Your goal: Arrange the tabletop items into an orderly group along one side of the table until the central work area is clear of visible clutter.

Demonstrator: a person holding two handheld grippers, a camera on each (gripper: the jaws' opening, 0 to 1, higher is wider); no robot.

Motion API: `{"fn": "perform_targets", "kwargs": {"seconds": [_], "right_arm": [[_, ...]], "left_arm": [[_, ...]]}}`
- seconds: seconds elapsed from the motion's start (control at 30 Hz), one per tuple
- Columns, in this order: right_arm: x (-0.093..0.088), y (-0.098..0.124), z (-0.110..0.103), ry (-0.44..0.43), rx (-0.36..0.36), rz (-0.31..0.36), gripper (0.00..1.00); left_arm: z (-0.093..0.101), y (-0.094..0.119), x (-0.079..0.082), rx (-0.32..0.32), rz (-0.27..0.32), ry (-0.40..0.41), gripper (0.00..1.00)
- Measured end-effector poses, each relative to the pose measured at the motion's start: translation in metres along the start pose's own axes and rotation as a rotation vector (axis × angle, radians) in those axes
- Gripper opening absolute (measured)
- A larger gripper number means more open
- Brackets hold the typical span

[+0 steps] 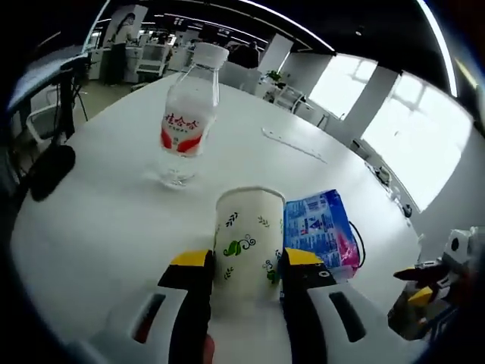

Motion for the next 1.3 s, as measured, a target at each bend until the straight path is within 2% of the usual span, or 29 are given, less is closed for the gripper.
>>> {"fn": "perform_targets", "kwargs": {"seconds": [0.13,0.23,0.33,0.43,0.5,0.7,0.8,0.9,1.0,1.07,1.23,1.3], "right_arm": [[0.01,-0.009,-0.01,0.009,0.04,0.015,0.49],[0.02,-0.016,-0.019,0.015,0.074,0.034,0.47],[0.029,-0.023,-0.035,0.027,0.136,0.045,0.46],[0.034,-0.027,-0.044,0.08,0.161,0.034,0.45],[0.038,-0.029,-0.051,0.089,0.184,0.034,0.44],[0.052,-0.033,-0.067,0.088,0.239,0.05,0.41],[0.059,-0.034,-0.071,0.075,0.259,0.063,0.4],[0.069,-0.035,-0.077,0.033,0.295,0.085,0.39],[0.077,-0.037,-0.083,0.013,0.315,0.096,0.39],[0.081,-0.038,-0.089,0.007,0.341,0.1,0.38],[0.082,-0.037,-0.106,-0.006,0.413,0.091,0.38],[0.079,-0.037,-0.112,-0.014,0.439,0.077,0.37]], "left_arm": [[-0.003,0.017,-0.009,-0.004,0.014,0.049,0.35],[0.001,0.029,-0.014,-0.015,0.028,0.069,0.35],[0.007,0.036,-0.017,-0.022,0.021,0.039,0.35],[0.006,0.036,-0.017,-0.036,0.024,0.026,0.35],[0.012,0.038,-0.014,-0.051,0.029,0.01,0.35],[0.036,0.039,-0.016,-0.093,-0.003,-0.089,0.35],[0.041,0.039,-0.022,-0.115,-0.024,-0.131,0.35],[0.053,0.04,-0.03,-0.137,-0.071,-0.226,0.35],[0.07,0.039,-0.041,-0.188,-0.123,-0.338,0.35],[0.078,0.039,-0.046,-0.211,-0.14,-0.373,0.35],[0.097,0.039,-0.059,-0.248,-0.194,-0.497,0.35],[0.102,0.039,-0.06,-0.258,-0.199,-0.51,0.35]]}}
Point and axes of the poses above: the point that each gripper's makers call its tool centre point, and the gripper's own axes: y roughly backward along the fingers, z roughly to its right, x roughly out of its top, the point moved 1 cm from there along y, roughly backward along the fingers, and after that the axes turned 7 degrees about -x, right-handed, at the moved point
